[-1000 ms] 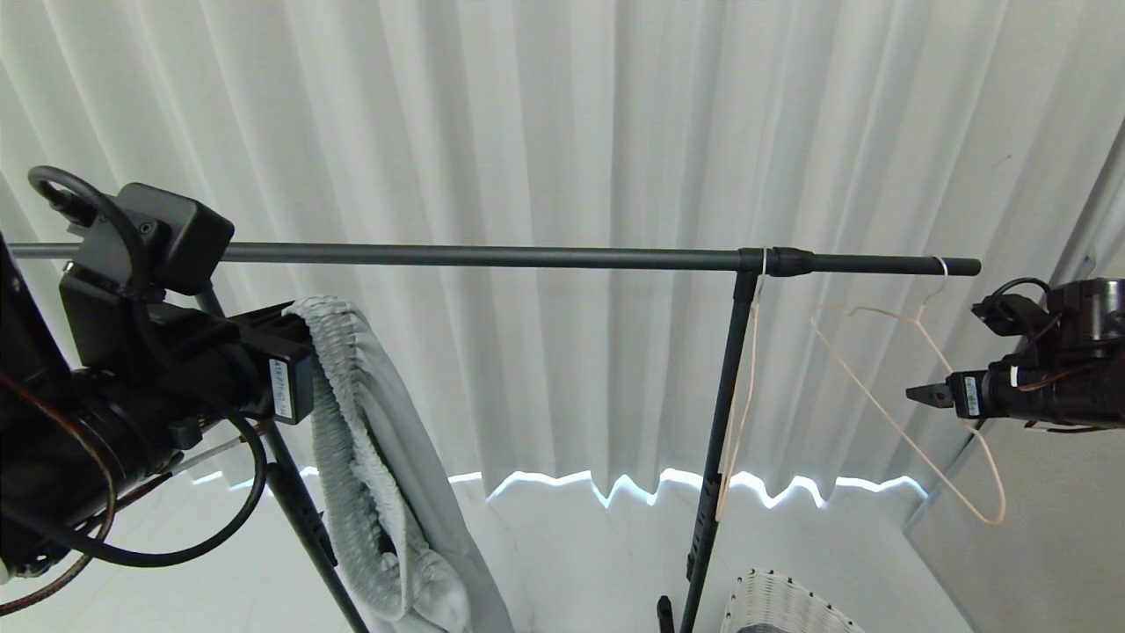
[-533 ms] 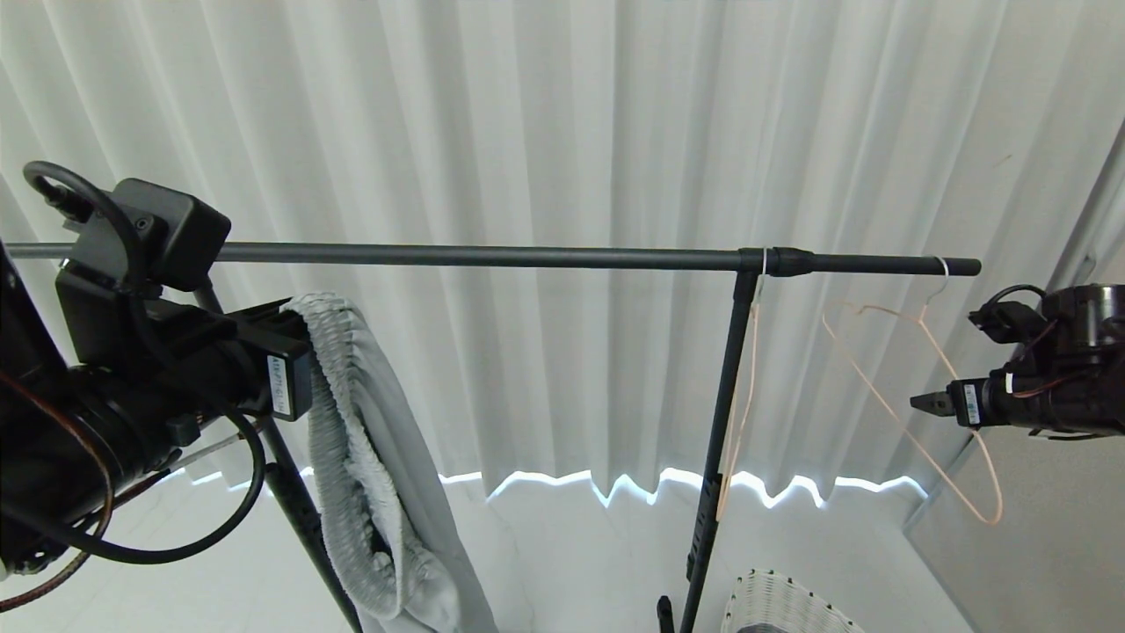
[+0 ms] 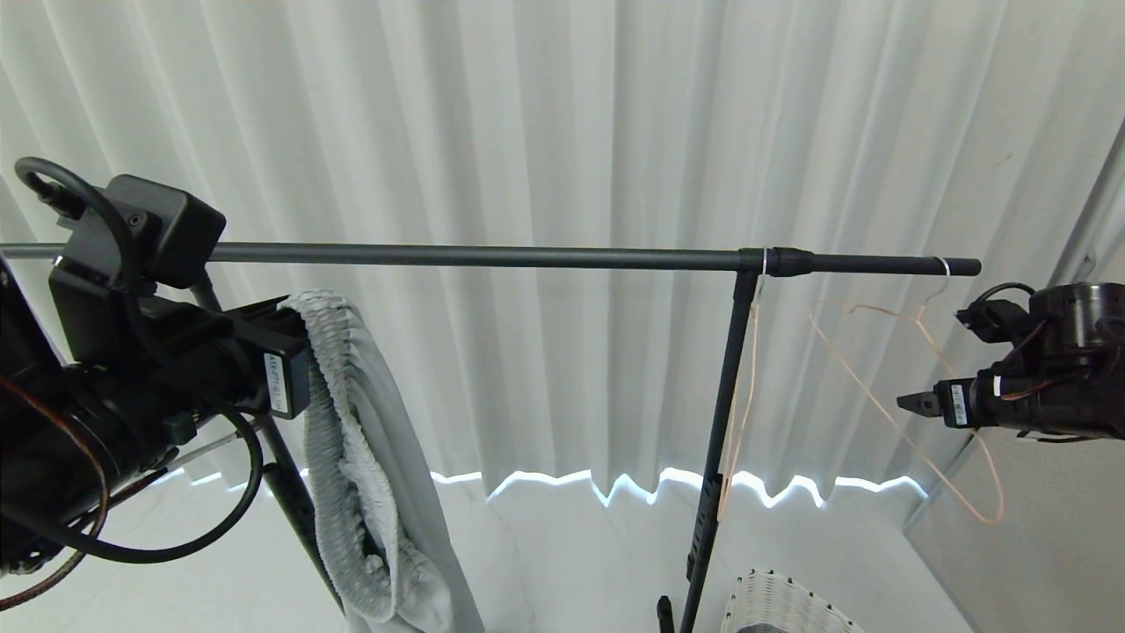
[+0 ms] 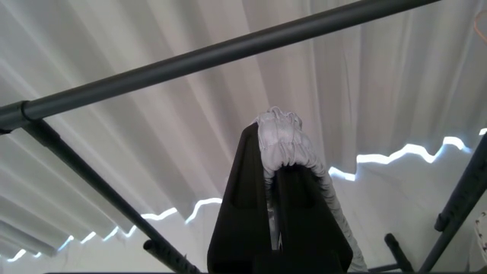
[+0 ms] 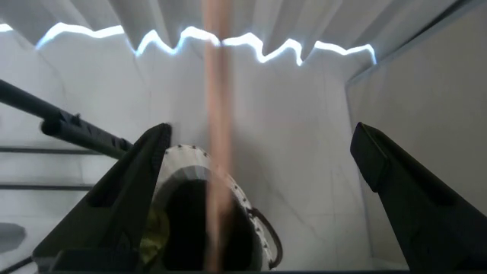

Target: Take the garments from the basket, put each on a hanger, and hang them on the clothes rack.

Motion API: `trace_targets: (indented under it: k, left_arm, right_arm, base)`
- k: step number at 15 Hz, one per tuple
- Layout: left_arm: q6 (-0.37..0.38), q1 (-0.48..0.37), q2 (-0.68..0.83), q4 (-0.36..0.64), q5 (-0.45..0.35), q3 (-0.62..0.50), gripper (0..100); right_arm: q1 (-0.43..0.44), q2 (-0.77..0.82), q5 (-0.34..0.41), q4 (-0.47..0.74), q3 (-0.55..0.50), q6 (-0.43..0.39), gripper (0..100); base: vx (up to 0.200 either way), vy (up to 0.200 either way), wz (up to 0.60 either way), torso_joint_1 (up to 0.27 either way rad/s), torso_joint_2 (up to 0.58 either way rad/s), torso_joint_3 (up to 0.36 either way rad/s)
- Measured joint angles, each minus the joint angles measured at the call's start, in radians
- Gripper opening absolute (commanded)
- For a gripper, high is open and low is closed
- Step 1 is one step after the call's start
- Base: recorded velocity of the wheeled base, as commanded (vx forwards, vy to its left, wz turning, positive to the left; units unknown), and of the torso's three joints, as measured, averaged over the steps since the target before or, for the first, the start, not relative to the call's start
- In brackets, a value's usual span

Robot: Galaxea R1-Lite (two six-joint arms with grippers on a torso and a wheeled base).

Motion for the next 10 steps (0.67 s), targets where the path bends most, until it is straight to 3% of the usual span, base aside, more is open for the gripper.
trace_targets:
  k: [10]
  left_arm:
    - [-0.001, 0.000, -0.009, 0.000, 0.000, 0.007, 0]
  right_arm:
    - [0.015, 0.012, -0.001, -0.072, 0.027, 0.004, 100]
  base:
    - [0.000, 0.000, 0.00, 0.000, 0.00, 0.000]
